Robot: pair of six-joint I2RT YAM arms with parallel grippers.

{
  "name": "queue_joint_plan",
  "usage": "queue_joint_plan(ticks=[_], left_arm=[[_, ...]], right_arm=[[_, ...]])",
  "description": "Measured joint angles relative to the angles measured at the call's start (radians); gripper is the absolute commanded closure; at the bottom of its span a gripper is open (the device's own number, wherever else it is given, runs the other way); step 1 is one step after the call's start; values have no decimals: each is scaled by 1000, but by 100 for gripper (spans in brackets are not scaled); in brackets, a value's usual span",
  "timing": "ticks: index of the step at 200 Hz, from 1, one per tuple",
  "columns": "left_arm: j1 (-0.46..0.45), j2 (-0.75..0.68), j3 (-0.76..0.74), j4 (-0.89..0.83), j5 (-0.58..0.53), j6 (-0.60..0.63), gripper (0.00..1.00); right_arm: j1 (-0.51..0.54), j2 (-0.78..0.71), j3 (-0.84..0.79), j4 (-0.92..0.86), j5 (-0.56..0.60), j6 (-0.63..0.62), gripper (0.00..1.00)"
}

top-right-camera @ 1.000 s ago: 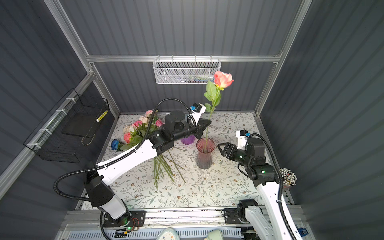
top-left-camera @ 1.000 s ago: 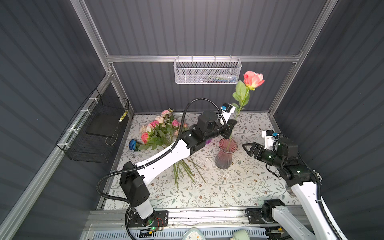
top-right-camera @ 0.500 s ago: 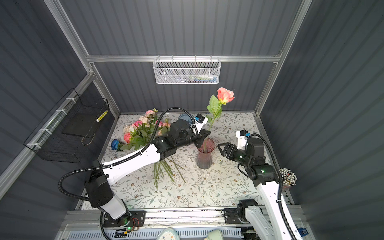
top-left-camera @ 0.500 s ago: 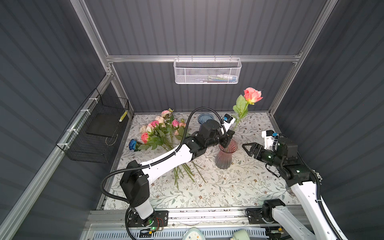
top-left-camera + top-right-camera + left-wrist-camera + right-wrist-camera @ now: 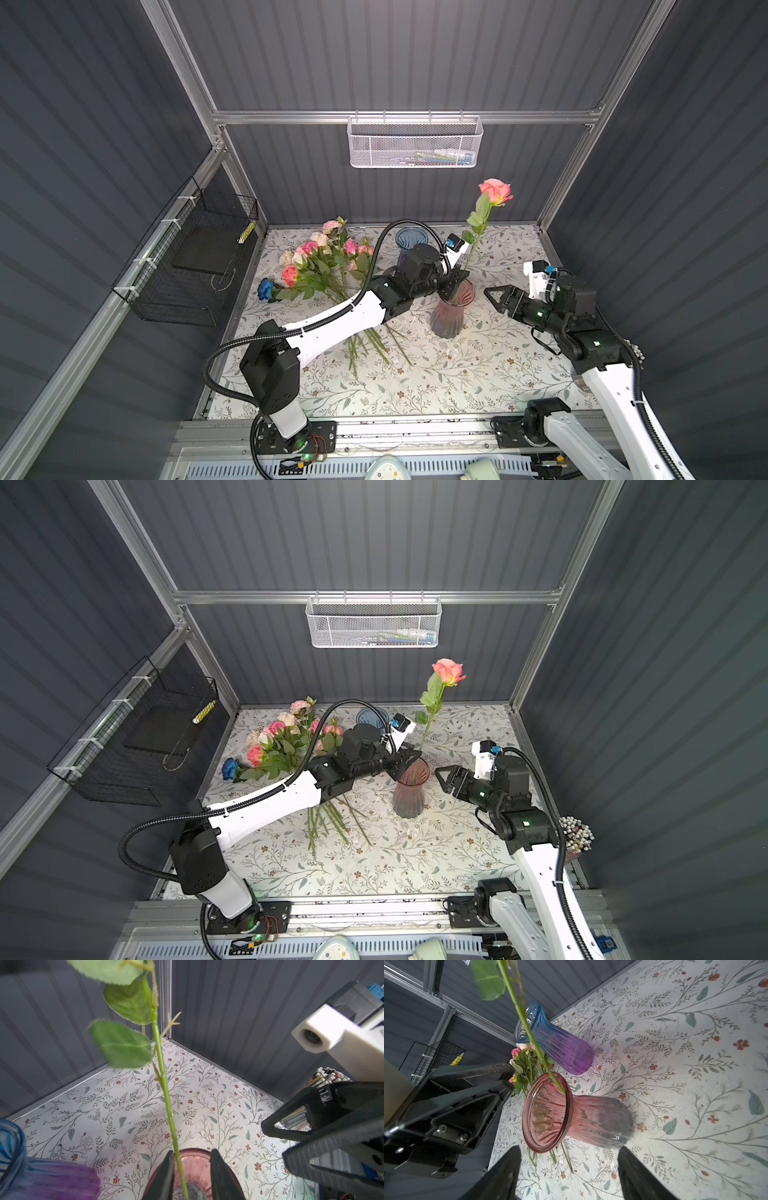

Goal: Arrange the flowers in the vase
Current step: 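Lower the rose stem into the pink vase and open the left gripper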

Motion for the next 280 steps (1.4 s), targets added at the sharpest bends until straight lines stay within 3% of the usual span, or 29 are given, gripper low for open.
queue_joint_plan(ticks=[28, 37, 84, 111, 132, 163, 182, 223, 280], left_arm=[[0, -55, -53, -21, -26, 6, 65], [0, -80, -67, -27, -42, 8, 60], [4, -315, -230, -29, -278, 6, 47], [68, -409, -294, -67, -391, -55, 51], [224, -422, -311, -144, -440, -156, 62], [465, -317, -310, -291, -437, -299, 72], [540, -191, -287, -368, -415, -340, 74], [586, 64, -170, -468, -375, -358, 77], [602, 205, -34, -527, -358, -334, 83]], right_arm=[[0, 0, 11, 0, -5, 4, 26], [0, 0, 14, 0, -6, 4, 27], [0, -1, 15, 0, -8, 4, 29], [0, -1, 15, 0, -12, 5, 32], [0, -2, 14, 4, -19, 12, 34], [0, -4, 3, 22, -30, 23, 39], [0, -2, -8, 26, -35, 26, 42], [0, 3, -39, 51, -42, 29, 42], [1, 19, -80, 82, -79, 26, 42]])
